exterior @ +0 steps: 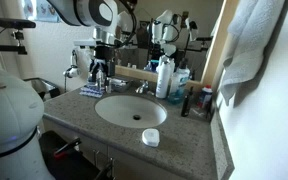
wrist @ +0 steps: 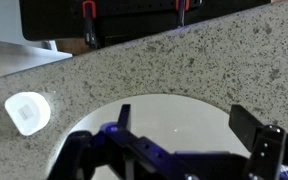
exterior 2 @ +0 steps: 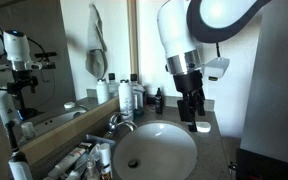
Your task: Remove the black cap off the mouth wash bottle
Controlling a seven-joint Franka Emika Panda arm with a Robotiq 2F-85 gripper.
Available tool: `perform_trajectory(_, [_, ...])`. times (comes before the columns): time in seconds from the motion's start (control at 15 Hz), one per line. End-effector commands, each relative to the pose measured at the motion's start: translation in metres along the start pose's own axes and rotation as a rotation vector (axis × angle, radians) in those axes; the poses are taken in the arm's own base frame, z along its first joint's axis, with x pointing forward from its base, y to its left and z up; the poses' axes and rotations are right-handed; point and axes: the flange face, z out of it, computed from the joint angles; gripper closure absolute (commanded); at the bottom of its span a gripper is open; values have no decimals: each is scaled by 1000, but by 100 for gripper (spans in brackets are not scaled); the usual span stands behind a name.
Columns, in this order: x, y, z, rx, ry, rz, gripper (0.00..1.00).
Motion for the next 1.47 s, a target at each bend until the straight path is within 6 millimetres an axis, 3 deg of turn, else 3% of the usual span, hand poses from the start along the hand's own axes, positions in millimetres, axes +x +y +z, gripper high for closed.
perform_trajectory(0.0, [0,0,-1,0,-1,0,0])
perform_trajectory(0.13, [8,15,-4,-5,29,2,0])
perform_trajectory(0.33, [32,55,-23,-52,86,10,0])
perform_trajectory(0.67, [84,137,-88,-75,222,-1,0])
perform_trajectory(0.8, [103,160,-116,-57,274,-3,0])
perform_trajectory(1.07, [141,186,-163,-1,371,-25,0])
perform_trajectory(1.4, [190,200,-191,83,445,-70,0])
